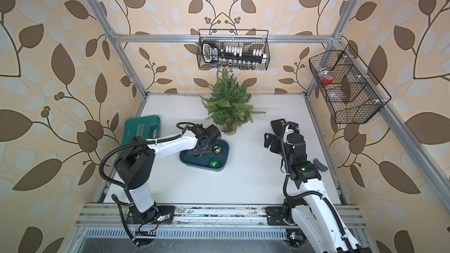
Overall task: Decorate the small christmas tree with ornaments
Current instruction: Pick up an ornament from the container, then hang an ornament on the christmas tree.
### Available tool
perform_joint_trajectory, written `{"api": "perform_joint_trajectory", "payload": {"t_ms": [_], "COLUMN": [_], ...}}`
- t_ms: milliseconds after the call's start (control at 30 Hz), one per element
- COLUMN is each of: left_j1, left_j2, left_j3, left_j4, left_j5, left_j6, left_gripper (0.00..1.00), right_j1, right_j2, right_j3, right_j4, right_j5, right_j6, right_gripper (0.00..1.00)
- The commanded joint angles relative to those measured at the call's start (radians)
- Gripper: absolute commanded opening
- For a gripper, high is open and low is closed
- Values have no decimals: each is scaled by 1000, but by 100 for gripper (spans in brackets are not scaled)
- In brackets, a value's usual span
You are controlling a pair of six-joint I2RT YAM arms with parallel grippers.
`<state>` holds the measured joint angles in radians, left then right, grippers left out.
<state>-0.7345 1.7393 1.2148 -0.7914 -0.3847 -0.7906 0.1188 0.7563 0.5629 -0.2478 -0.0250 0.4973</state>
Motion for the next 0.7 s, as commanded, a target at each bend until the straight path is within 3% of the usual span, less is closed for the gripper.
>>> {"api": "perform_joint_trajectory", "payload": {"t_ms": [0,200,233,333,533,667], "left_j1": [-9,-8,-8,-8,-6,-2], "left_j2": [-200,-450,-481,-563,-647,-668], "left_j3": [2,-3,-4,14,68,107], "left_j4": [-16,9,18,25,38,62], "left_j5": [60,321,363,465,657,738], "left_j6": [87,263,285,342,394,411], "left_gripper": [69,71,71,71,70,69], "right_j1": [20,47,55,109,272,362], "right_j2": [-16,-20,-20,-30,-23,31], "right_j3": [14,73,85,129,201,243], "right_j4": [-35,-78,-83,-103,-17,78], "right_j5": [-27,-171,-200,-227,-307,-399], "right_j6": [-5,-25,-36,-43,-50,-71], "right_gripper": [98,88,93,88,69,48]}}
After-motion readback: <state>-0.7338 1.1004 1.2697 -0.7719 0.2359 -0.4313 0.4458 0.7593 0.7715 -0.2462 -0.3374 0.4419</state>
